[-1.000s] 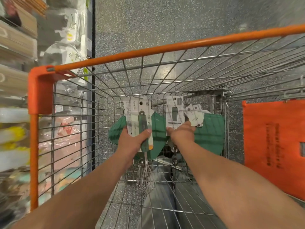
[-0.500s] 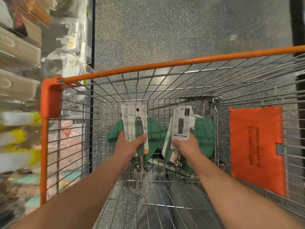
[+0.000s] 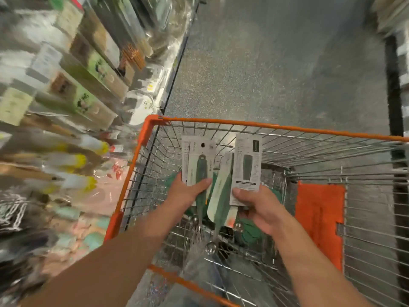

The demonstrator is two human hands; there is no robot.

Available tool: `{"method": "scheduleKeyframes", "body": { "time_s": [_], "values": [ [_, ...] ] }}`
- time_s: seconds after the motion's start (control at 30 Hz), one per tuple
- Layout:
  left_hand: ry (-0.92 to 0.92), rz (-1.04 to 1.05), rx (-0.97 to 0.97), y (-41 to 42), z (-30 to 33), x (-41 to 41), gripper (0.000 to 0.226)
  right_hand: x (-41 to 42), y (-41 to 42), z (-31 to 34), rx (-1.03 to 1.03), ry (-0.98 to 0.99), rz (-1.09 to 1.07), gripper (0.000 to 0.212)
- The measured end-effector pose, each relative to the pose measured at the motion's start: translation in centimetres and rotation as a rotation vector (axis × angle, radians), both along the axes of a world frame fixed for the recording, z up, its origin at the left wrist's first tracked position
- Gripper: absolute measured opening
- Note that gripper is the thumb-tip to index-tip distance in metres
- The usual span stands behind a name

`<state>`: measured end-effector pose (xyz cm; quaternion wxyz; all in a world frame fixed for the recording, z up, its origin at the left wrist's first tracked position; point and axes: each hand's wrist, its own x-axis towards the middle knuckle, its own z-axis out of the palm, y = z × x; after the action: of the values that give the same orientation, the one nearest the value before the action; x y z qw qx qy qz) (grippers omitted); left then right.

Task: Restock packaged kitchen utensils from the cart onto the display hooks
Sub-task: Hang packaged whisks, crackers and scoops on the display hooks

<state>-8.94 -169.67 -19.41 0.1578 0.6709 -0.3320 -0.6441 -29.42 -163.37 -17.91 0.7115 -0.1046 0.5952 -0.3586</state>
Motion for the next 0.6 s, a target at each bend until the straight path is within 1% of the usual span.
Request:
{"method": "scheduleKeyframes", "body": {
  "time_s": [0.1,0.13,0.17,0.23,0.27,0.3,0.37,0.4,0.47,0.5,0.53,0.6],
  "values": [
    [0.037,0.129,-0.078,1.7,3.1,0.5,0.049,0.9,0.0,2.6,-0.064,0.008,0.061,0.036],
    [0.046,0.182,-0.104,2.5,4.4,0.8,0.052,1.3,0.1,3.7,-0.086,0.012,0.078,0.036],
    [0.063,0.222,-0.139,3.3,5.5,0.8,0.061,1.6,0.4,4.4,-0.108,0.017,0.092,0.036],
    [0.060,0.297,-0.198,5.0,7.4,1.3,0.087,2.5,1.2,6.1,-0.143,0.013,0.130,0.039],
    [0.064,0.326,-0.222,5.8,8.3,1.6,0.087,3.0,1.6,7.0,-0.166,-0.003,0.143,0.043],
    [0.071,0.356,-0.252,7.1,9.9,1.8,0.076,3.5,2.1,7.9,-0.193,-0.016,0.171,0.044],
    [0.087,0.417,-0.298,9.2,12.0,2.4,0.050,4.4,2.6,9.5,-0.248,-0.027,0.238,0.037],
    [0.093,0.475,-0.317,10.5,13.0,2.9,0.044,5.2,3.0,10.6,-0.279,-0.030,0.294,0.032],
    [0.091,0.594,-0.340,13.2,14.7,3.9,0.040,6.9,3.8,12.4,-0.348,-0.052,0.395,0.027],
    [0.101,0.644,-0.350,14.4,15.4,4.5,0.038,7.8,4.2,13.1,-0.375,-0.046,0.439,0.027],
    [0.122,0.687,-0.361,15.6,16.0,5.1,0.042,8.7,4.5,13.6,-0.395,-0.039,0.475,0.027],
    [0.143,0.763,-0.374,18.3,17.3,6.8,0.064,11.2,5.5,15.0,-0.453,-0.018,0.564,0.025]
  ]
}}
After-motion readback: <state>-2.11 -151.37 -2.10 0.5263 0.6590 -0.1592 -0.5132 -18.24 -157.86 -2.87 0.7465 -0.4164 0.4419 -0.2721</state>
